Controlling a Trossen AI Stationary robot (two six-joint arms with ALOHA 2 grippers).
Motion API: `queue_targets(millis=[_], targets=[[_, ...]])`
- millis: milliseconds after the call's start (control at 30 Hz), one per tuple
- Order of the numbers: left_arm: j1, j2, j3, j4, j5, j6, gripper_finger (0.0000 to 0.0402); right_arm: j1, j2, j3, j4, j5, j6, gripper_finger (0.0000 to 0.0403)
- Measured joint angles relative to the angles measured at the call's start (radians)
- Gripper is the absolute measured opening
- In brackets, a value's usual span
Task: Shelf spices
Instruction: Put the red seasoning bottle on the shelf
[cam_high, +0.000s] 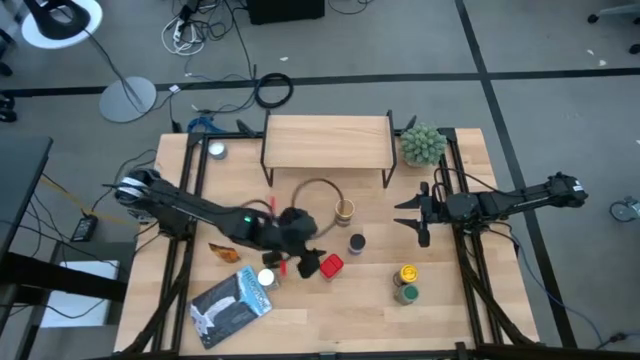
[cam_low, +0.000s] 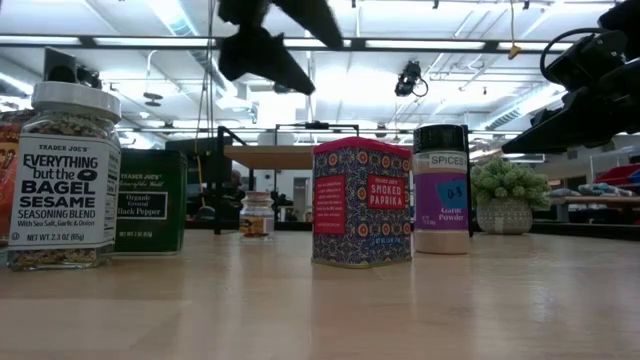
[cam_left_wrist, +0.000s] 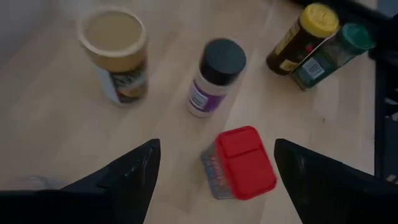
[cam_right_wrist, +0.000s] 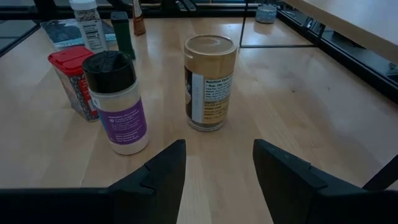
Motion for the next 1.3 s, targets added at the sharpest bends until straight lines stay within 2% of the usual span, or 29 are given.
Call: queue_targets(millis=[133,300,500,767,1300], targets=[[-0.009,0.142,0.143,-0.088,0.044,-0.033,0.0319,0.000,0.000,0.000,0.000,0.000,0.000,0.0187],[-0.014,0.293,0.323,-0.274,0.054,-0.076,0.0319,0.000,0.000,0.000,0.000,0.000,0.000,0.0187],[-0.017,0.398,0.451,-0.348,0.057,-0.126,0.0319,0.000,0.000,0.000,0.000,0.000,0.000,0.0187],[-0.017,0.415,0.463,-0.393,0.059,-0.218,0.0319,0.000,0.000,0.000,0.000,0.000,0.000,0.0187],[-0.020,0.424,0.462,-0.407,0.064,-0.249,0.0308,0.000,0.000,0.000,0.000,0.000,0.000,0.0187]])
